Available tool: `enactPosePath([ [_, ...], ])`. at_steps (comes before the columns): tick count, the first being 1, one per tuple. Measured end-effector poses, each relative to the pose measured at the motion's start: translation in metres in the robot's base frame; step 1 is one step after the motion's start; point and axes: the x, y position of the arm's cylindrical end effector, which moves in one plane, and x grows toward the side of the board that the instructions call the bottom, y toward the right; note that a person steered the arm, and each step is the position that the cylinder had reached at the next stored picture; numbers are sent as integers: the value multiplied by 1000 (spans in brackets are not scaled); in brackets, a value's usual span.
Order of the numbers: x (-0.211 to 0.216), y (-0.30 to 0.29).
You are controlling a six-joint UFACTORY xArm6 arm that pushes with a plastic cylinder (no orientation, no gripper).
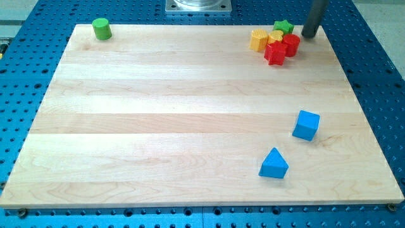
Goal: Place the yellow hexagon and the green star diagonal to each other
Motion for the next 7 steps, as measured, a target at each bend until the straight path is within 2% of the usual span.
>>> enactPosePath([
  [1,-7,-56],
  [3,83,-156],
  [4,168,-191],
  [5,196,-192],
  [7,160,-62],
])
